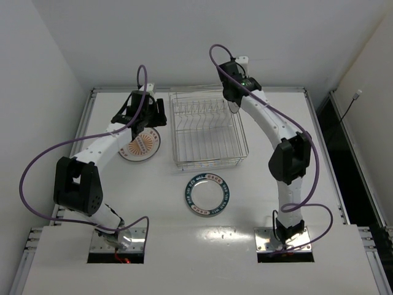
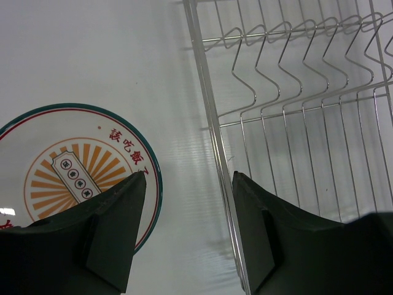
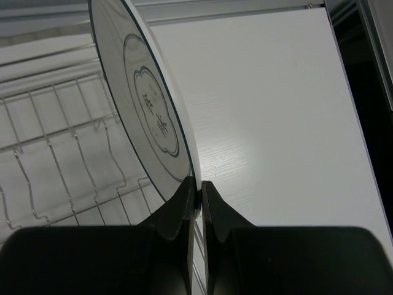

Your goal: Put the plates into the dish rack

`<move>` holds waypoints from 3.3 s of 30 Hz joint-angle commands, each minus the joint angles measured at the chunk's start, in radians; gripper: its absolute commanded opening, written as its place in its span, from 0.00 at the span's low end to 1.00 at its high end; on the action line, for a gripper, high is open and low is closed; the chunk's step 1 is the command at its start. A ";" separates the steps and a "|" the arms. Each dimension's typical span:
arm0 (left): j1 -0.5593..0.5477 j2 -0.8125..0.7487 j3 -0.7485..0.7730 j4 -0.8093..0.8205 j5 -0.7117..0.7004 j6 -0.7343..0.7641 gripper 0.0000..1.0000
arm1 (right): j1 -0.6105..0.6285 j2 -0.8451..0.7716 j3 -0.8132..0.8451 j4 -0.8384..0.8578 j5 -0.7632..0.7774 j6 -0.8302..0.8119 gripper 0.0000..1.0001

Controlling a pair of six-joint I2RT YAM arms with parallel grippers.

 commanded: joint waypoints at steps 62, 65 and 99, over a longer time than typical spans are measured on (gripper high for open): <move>-0.002 -0.036 0.019 0.016 -0.013 0.021 0.56 | 0.068 -1.172 -1.600 0.400 -1.035 0.827 0.85; -0.002 -0.045 0.019 0.016 -0.013 0.021 0.56 | 0.058 -0.951 -1.496 0.425 -1.064 0.718 0.85; -0.002 -0.091 0.001 0.025 0.038 0.003 0.56 | 0.264 -0.715 -1.563 0.678 -0.883 1.006 0.46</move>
